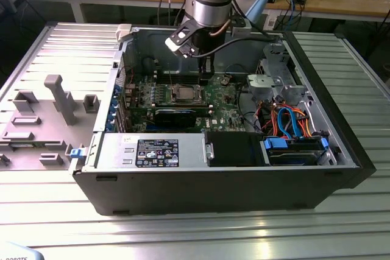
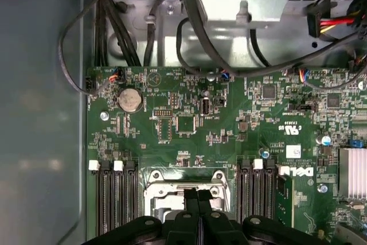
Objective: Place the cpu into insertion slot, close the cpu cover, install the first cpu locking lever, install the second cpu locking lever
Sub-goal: 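Close the cpu cover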
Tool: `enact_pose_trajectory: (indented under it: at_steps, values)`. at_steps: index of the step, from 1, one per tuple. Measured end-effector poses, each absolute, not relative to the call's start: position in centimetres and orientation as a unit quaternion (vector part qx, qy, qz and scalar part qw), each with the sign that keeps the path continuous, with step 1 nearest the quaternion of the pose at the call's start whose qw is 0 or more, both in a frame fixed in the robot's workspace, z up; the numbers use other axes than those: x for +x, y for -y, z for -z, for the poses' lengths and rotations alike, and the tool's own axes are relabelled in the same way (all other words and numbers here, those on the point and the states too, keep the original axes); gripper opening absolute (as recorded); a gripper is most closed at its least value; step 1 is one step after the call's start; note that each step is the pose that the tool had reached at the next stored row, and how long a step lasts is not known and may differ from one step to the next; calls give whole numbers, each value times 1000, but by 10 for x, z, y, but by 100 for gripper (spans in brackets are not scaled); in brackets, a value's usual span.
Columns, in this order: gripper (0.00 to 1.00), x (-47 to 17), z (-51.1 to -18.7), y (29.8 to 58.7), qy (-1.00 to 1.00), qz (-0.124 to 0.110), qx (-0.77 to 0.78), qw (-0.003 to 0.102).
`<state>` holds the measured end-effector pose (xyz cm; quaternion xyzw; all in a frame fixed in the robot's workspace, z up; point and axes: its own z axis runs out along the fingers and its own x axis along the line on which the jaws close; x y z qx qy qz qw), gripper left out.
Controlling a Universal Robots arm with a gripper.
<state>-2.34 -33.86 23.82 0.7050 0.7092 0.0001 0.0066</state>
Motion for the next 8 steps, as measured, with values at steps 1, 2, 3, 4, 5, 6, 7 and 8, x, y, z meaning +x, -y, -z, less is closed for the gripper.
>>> enact_pose_trajectory:
  at_steps: [1, 2, 3, 4, 5, 6, 7, 8]
  values:
    - [11, -26, -236, 339, -710, 0, 704, 7]
    - [11, -29, -234, 339, -711, 0, 703, 7]
    - [11, -34, -232, 339, -711, 0, 703, 6]
    - [11, -39, -231, 339, -711, 0, 703, 6]
    - [11, -47, -229, 339, -711, 0, 703, 6]
    - [11, -56, -227, 339, -712, -1, 703, 6]
    - [11, -61, -226, 339, -712, -1, 703, 6]
    - [11, -64, -225, 339, -712, -1, 702, 6]
